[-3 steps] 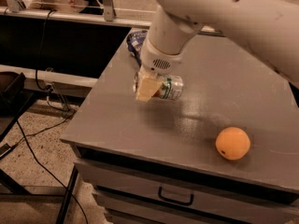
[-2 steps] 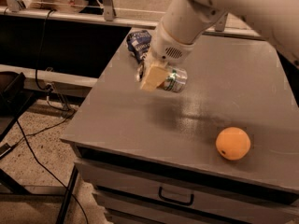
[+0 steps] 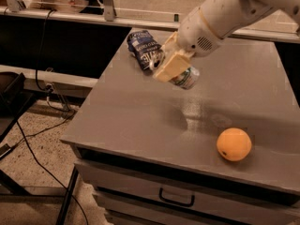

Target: Place 7up can upright

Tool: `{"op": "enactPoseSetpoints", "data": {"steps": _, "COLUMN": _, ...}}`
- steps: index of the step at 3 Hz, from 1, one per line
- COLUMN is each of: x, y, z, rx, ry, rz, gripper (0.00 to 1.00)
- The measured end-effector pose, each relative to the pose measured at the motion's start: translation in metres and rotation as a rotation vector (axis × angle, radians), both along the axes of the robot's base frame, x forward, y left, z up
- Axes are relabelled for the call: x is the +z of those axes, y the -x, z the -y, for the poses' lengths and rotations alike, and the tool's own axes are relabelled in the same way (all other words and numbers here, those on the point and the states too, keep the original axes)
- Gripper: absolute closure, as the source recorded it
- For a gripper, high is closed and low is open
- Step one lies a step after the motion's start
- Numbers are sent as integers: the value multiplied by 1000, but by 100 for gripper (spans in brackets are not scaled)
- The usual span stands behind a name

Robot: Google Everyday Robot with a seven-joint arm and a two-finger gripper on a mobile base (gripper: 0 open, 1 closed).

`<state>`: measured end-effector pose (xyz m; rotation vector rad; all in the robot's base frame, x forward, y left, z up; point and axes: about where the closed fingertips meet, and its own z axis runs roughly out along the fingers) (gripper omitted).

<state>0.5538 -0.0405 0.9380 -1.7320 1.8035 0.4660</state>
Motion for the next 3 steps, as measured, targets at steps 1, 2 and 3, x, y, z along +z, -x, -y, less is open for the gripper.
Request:
{"op": "enactPoseSetpoints", "data": {"steps": 1, "x": 1, "y": 5, "z": 10, "rx": -19, "ry": 23, "rz": -24, "gripper": 100}}
{"op": "enactPoseSetpoints", "data": {"steps": 2, "x": -4, "y": -9, "z": 7, "rx": 21, "ry": -101, "rz": 1, "gripper": 100}}
{"op": "enactPoseSetpoints", "data": {"steps": 3, "x": -18, "y": -24, "z": 14, "rx": 120, "ry": -474, "rz": 20, "gripper": 100}}
